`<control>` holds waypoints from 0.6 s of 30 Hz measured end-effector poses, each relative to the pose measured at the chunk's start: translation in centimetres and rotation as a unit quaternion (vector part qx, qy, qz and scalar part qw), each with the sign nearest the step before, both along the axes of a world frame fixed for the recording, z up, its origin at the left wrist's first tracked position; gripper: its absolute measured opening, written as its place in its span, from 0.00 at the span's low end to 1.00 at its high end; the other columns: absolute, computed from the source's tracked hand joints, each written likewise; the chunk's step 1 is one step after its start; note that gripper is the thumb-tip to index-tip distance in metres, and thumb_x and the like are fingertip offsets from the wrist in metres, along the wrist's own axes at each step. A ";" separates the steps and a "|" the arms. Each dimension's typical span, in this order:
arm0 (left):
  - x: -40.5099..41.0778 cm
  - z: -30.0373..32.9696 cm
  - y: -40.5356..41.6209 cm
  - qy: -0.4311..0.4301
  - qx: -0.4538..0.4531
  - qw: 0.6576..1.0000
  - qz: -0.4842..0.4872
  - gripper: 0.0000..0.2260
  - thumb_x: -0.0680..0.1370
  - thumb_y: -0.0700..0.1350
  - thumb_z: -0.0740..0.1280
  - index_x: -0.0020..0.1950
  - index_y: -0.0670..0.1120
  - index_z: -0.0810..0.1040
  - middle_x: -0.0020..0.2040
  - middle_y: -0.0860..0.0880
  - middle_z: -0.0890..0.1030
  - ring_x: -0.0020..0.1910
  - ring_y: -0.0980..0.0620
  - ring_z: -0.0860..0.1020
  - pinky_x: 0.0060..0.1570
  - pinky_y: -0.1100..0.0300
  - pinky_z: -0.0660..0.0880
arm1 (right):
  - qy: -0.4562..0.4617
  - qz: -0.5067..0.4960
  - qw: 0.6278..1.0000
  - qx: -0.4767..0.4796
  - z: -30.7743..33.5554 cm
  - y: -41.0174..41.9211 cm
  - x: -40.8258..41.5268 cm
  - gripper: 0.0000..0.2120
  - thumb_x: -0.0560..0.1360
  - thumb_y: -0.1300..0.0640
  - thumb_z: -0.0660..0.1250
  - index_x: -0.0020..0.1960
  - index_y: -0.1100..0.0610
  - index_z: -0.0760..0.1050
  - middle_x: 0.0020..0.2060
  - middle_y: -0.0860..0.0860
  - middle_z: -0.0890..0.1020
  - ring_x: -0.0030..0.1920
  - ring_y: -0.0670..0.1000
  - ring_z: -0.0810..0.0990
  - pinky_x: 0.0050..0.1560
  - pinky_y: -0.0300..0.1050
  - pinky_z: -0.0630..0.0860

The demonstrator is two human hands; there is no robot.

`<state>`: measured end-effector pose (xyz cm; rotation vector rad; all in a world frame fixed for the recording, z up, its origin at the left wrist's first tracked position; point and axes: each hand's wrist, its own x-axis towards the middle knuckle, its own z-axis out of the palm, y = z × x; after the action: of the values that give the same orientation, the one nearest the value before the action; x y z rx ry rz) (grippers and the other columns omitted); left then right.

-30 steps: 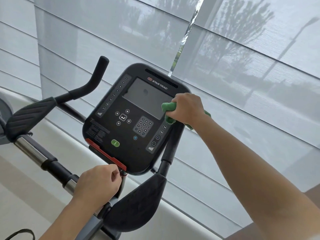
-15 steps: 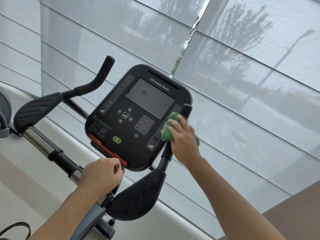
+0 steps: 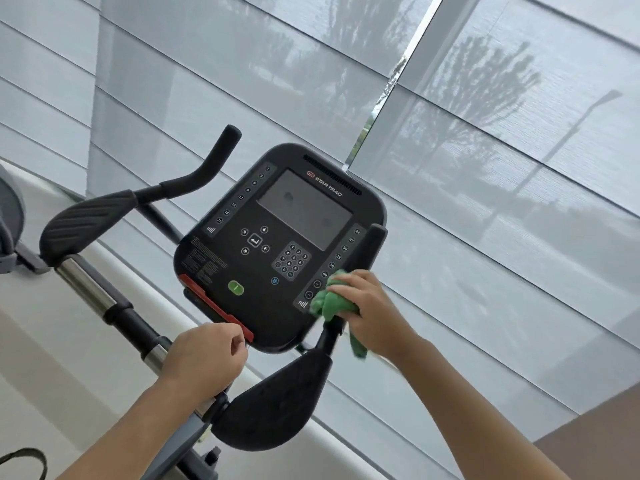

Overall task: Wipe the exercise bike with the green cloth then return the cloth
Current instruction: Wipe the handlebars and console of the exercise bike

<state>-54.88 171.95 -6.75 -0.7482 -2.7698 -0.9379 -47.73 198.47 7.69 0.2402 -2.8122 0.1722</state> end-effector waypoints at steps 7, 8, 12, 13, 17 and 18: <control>-0.5 -0.1 0.0 0.003 -0.003 1.000 0.006 0.07 0.81 0.56 0.65 0.48 0.57 0.79 0.39 0.60 0.81 0.37 0.58 0.80 0.39 0.66 0.75 | 0.136 -0.076 0.978 0.137 3.9 3.9 -5.1 0.23 0.76 0.58 0.75 0.70 0.57 0.78 0.78 0.53 0.71 0.77 0.63 0.64 0.69 0.65 0.72; -0.5 0.0 0.1 0.001 -0.005 1.000 0.008 0.07 0.81 0.56 0.64 0.48 0.57 0.79 0.39 0.60 0.81 0.38 0.57 0.79 0.40 0.65 0.75 | 0.138 -0.090 0.976 0.145 3.3 4.1 -5.4 0.21 0.77 0.57 0.74 0.69 0.56 0.79 0.78 0.52 0.70 0.78 0.63 0.62 0.68 0.65 0.72; -0.4 -0.1 0.4 -0.017 -0.053 0.998 0.018 0.07 0.81 0.57 0.63 0.49 0.57 0.79 0.41 0.60 0.81 0.38 0.57 0.79 0.39 0.64 0.72 | 0.167 -0.123 0.968 0.139 1.8 3.4 -6.3 0.16 0.77 0.51 0.73 0.63 0.52 0.82 0.75 0.49 0.72 0.78 0.62 0.61 0.62 0.63 0.73; -0.4 -0.1 0.4 -0.024 -0.067 0.997 0.017 0.08 0.81 0.57 0.63 0.49 0.57 0.79 0.41 0.59 0.81 0.39 0.57 0.79 0.39 0.63 0.72 | 0.167 -0.124 0.966 0.153 1.7 3.4 -6.5 0.15 0.77 0.50 0.72 0.62 0.52 0.82 0.74 0.48 0.73 0.78 0.61 0.61 0.61 0.63 0.73; -0.4 0.2 0.5 -0.046 -0.127 0.991 0.014 0.08 0.81 0.57 0.62 0.48 0.57 0.78 0.40 0.58 0.81 0.38 0.58 0.79 0.38 0.62 0.72 | 0.110 -0.123 0.956 0.241 1.4 2.5 -6.0 0.13 0.79 0.46 0.67 0.55 0.52 0.84 0.66 0.47 0.80 0.79 0.57 0.63 0.63 0.65 0.69; -0.3 0.4 0.6 -0.051 -0.145 0.988 0.013 0.09 0.81 0.57 0.61 0.47 0.56 0.78 0.39 0.58 0.81 0.38 0.58 0.79 0.38 0.62 0.73 | 0.077 -0.125 0.953 0.265 1.0 2.1 -5.8 0.14 0.79 0.44 0.65 0.54 0.51 0.84 0.64 0.46 0.81 0.78 0.55 0.64 0.65 0.65 0.67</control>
<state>-55.20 172.50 -6.36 -0.7169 -3.0394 -0.5894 -53.58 200.53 8.68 0.0095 -2.6437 -0.6380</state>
